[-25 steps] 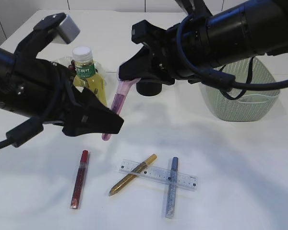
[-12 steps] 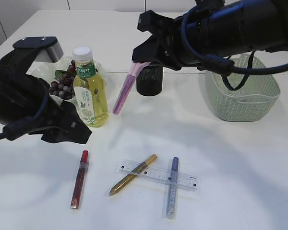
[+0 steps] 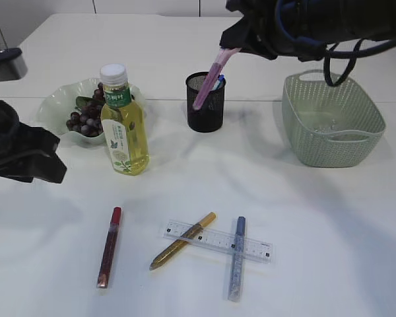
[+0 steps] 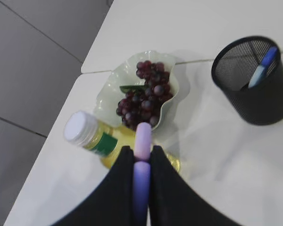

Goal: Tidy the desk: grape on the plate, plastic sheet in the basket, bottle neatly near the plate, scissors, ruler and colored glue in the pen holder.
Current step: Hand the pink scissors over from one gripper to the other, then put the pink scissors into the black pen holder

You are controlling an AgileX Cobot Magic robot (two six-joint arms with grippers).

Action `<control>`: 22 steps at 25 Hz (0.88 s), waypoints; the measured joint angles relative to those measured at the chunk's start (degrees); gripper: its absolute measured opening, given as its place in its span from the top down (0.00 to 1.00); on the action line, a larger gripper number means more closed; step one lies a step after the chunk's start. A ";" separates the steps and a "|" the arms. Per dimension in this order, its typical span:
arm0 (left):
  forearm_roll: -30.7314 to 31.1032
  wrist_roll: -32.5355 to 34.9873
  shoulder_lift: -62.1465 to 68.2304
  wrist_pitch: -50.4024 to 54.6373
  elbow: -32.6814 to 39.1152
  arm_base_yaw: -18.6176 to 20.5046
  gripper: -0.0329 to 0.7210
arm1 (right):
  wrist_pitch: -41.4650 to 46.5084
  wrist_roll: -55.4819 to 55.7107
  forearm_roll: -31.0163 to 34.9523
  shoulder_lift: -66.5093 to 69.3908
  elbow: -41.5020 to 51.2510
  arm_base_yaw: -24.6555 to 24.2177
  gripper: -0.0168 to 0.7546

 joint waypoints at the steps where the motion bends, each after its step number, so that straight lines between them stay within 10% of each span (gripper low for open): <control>1: 0.22 -0.12 0.00 0.31 0.00 1.17 0.48 | 0.12 -0.95 0.00 1.51 -1.84 -0.43 0.91; 11: 15.36 -9.67 -0.13 2.88 4.19 8.46 0.48 | 0.32 -7.36 0.00 18.47 -23.17 -2.44 0.91; 22: 15.81 -10.58 -3.38 5.28 4.66 8.56 0.48 | -5.10 -12.41 0.00 30.95 -35.09 -2.57 0.91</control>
